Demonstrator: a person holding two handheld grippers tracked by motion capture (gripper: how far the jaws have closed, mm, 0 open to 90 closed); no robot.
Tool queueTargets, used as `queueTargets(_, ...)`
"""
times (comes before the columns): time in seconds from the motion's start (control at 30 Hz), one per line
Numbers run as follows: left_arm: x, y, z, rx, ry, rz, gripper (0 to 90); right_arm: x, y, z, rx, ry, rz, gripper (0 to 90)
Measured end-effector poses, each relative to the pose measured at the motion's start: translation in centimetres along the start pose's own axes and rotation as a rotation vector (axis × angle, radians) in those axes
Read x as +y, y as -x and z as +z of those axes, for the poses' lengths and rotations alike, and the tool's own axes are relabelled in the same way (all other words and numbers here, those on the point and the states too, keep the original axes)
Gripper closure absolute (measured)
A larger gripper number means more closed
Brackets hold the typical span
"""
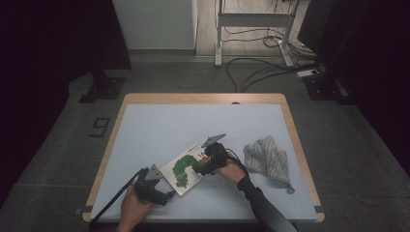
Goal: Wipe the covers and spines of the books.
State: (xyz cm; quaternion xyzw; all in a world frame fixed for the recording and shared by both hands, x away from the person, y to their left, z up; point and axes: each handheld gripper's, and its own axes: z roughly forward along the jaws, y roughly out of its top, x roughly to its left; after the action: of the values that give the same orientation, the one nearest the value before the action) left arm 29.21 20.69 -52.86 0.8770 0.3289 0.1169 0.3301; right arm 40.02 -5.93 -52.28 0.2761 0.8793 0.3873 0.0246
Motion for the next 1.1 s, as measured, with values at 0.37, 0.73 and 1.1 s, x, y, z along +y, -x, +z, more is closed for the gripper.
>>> queueTargets(0.37,0.0,0.0,0.0,-0.001,0.002,-0.002,0.0,1.1,-0.4,-2.2,0.019,0.073,0.011,0.5)
queueTargets(0.73,0.0,0.0,0.0,-0.001,-0.001,0.002,0.0,0.1,-1.2,-3.1,0.077,0.088,0.041,11.7)
queueTargets(1.1,0.0,0.0,0.0,-0.002,-0.001,0.001,0.0,1.6,-0.8,-3.5,0.067,-0.003,-0.061,15.8)
